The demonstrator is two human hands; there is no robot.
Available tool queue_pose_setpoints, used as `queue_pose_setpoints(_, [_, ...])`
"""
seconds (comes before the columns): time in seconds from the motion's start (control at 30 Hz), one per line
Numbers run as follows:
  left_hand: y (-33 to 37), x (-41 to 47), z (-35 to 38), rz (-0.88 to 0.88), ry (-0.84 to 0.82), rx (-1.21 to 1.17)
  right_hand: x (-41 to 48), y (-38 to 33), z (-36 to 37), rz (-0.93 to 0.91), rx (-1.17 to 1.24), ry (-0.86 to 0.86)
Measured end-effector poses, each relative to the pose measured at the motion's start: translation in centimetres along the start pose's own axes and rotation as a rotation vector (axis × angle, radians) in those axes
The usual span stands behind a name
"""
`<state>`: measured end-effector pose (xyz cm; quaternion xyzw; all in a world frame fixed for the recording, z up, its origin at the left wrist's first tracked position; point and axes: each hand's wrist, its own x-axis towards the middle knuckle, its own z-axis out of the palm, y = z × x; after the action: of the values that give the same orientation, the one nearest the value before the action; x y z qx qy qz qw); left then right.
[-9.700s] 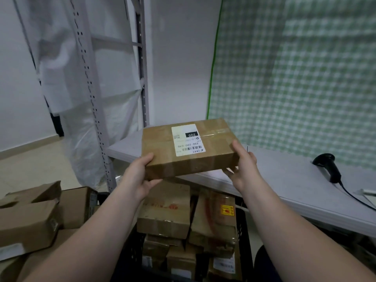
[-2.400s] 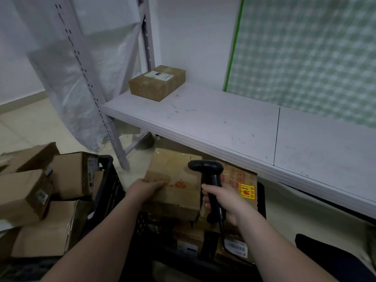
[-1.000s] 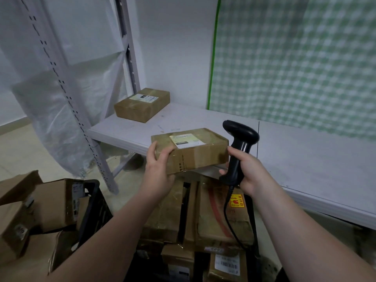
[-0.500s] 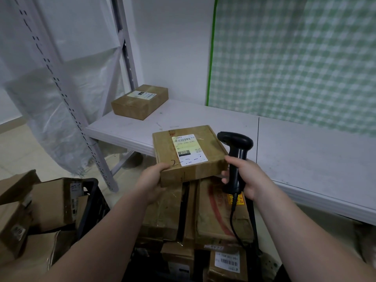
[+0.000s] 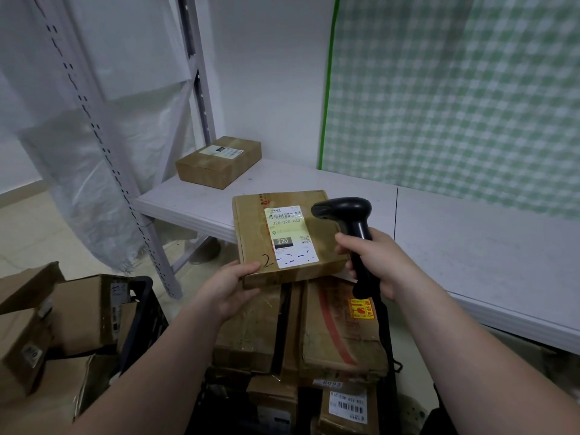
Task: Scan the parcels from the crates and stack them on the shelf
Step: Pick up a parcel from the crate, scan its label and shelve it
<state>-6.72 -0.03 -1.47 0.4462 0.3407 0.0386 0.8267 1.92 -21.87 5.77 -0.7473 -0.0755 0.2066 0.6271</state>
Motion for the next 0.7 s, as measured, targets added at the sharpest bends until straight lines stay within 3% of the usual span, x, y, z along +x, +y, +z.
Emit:
queue_pose_setpoints(0.4, [0.1,-1.0,-0.5,0.043,-0.079,-0.016,-0.9,-0.7,1.5,0.050,0.024,-0.063])
queue_pose_setpoints(0.7, [0.2,-0.9,-0.6,0.043,-0.049,-0.035,-0.7,-0.7,1.7,0.012,-0.028,-0.028])
